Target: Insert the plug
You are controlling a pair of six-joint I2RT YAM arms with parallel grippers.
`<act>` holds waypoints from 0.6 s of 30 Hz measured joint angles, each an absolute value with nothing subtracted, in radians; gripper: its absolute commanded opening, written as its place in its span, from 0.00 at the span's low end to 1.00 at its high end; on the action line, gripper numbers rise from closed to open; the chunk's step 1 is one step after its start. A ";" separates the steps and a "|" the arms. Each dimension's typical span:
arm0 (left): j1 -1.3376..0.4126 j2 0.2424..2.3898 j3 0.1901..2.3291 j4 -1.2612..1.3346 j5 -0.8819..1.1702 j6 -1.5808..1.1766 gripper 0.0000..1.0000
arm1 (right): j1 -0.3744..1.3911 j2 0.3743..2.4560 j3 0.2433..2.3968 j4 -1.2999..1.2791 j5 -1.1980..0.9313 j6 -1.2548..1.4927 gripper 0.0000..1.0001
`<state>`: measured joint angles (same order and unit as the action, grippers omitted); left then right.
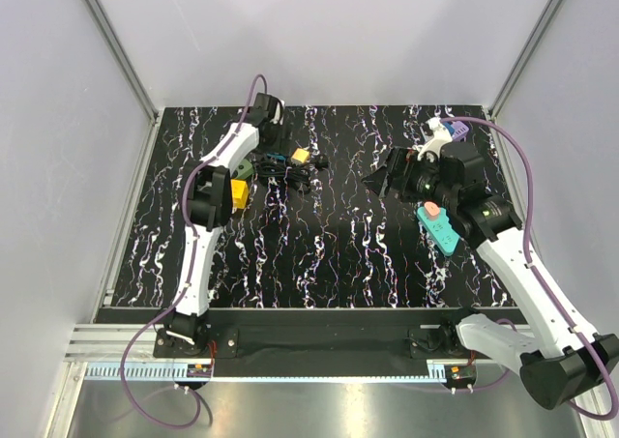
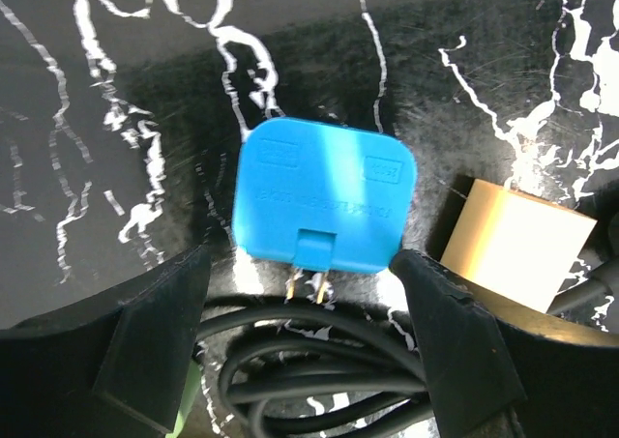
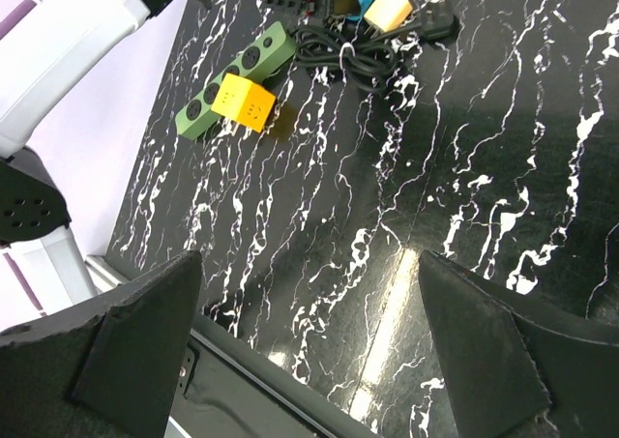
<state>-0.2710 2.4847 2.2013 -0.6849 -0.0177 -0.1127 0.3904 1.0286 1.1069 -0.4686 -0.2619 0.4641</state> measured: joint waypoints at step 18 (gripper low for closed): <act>-0.281 2.506 2.209 -0.662 0.019 -0.101 0.18 | 0.390 1.033 1.108 -0.468 -0.279 0.461 1.00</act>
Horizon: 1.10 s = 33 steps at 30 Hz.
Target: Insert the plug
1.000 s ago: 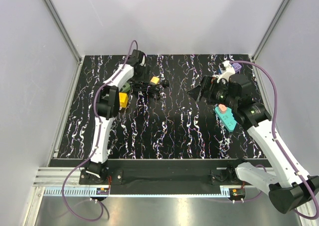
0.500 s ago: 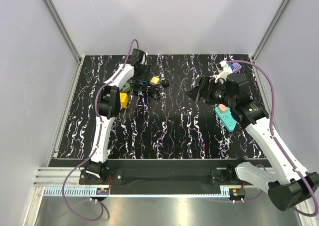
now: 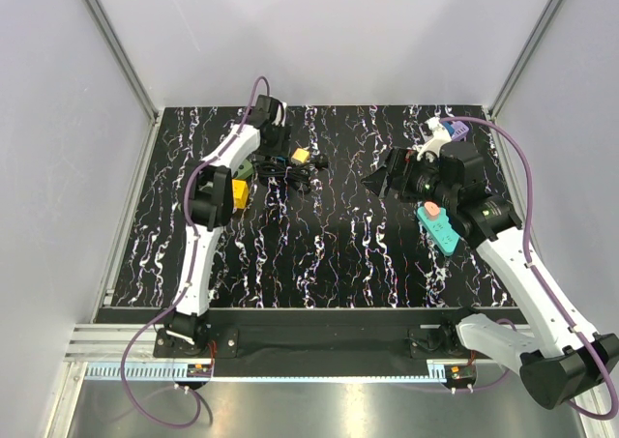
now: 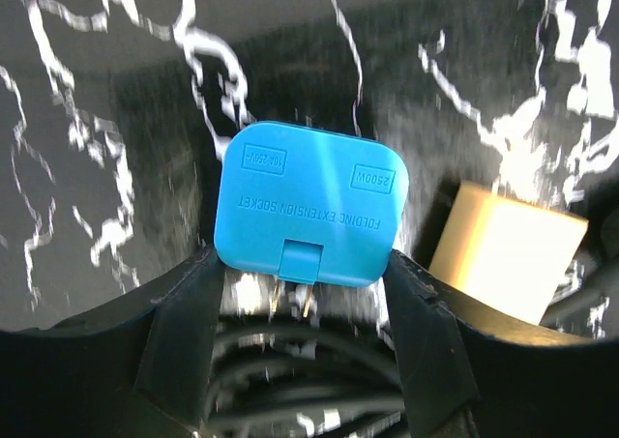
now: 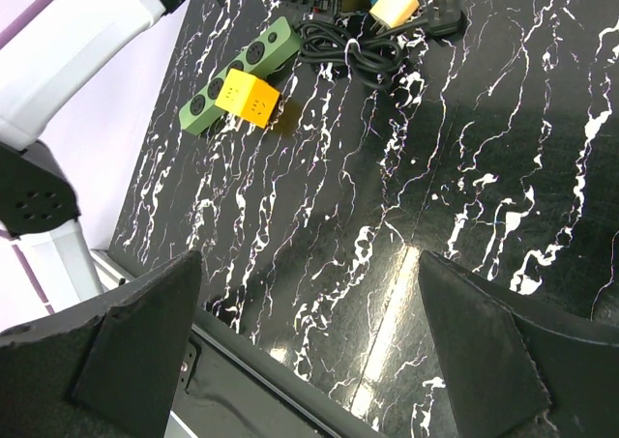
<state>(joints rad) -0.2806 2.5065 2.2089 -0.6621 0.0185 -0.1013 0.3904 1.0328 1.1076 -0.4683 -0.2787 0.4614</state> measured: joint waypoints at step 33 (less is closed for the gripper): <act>-0.492 1.590 1.457 -0.587 -0.048 -0.204 0.66 | 0.390 1.196 1.293 -0.704 -0.410 0.420 0.89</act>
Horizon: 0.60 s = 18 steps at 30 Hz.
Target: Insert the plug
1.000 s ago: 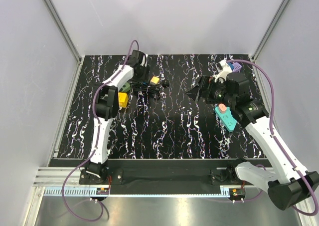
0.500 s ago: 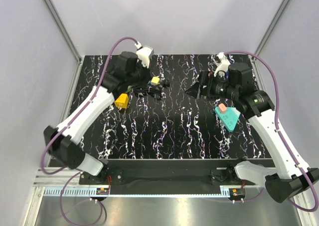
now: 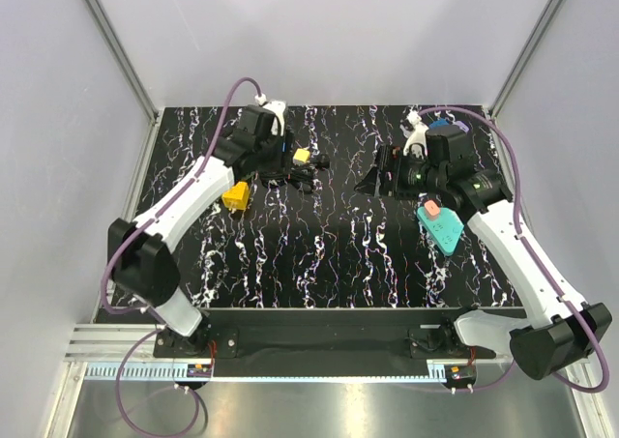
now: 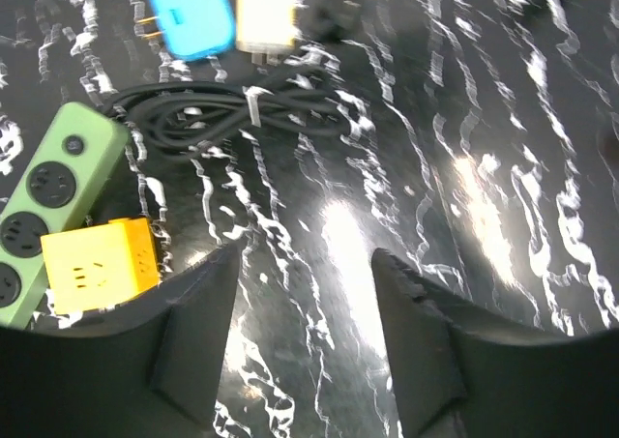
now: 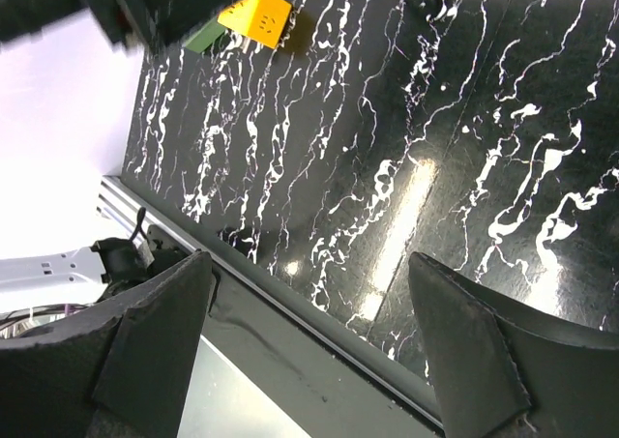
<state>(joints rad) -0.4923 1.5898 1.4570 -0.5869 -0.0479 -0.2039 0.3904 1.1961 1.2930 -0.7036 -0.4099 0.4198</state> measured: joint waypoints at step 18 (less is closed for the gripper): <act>-0.332 2.240 2.106 -0.631 -0.060 -0.181 0.78 | 0.390 1.204 1.245 -0.592 -0.414 0.426 0.91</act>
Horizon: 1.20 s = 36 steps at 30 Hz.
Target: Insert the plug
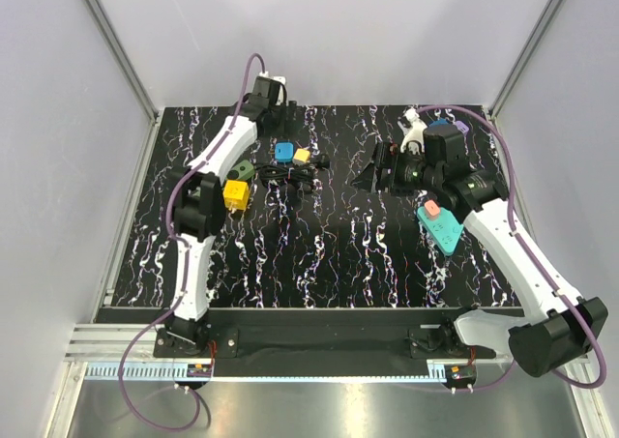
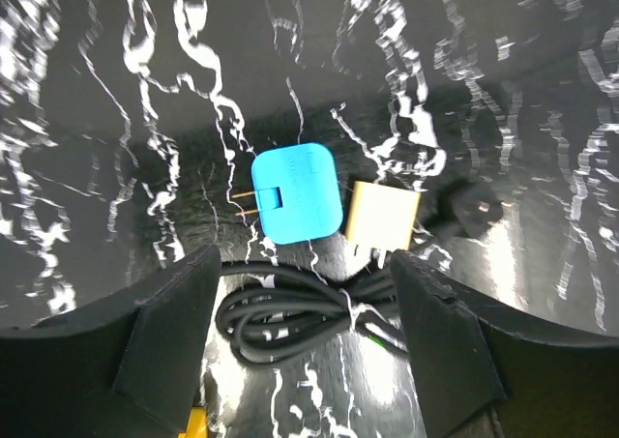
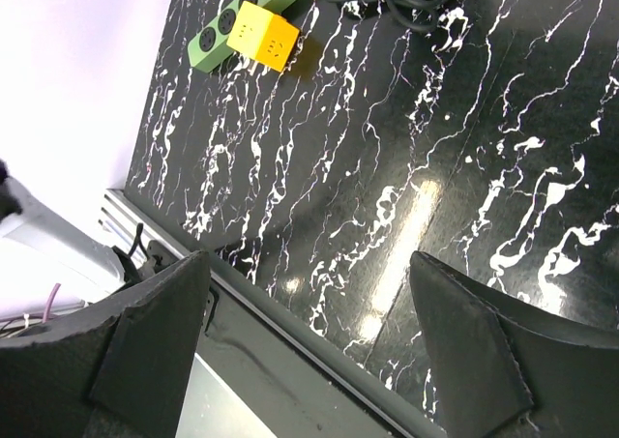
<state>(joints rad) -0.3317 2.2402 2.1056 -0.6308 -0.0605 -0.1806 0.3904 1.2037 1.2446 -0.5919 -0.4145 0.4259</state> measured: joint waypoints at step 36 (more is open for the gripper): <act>-0.329 2.514 2.212 -0.638 -0.099 -0.311 0.17 | 0.390 1.193 1.227 -0.545 -0.439 0.407 0.91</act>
<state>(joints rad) -0.3286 2.5137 2.2116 -0.6376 -0.0994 -0.3111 0.3904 1.1931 1.2274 -0.5446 -0.4389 0.4068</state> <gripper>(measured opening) 0.605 0.914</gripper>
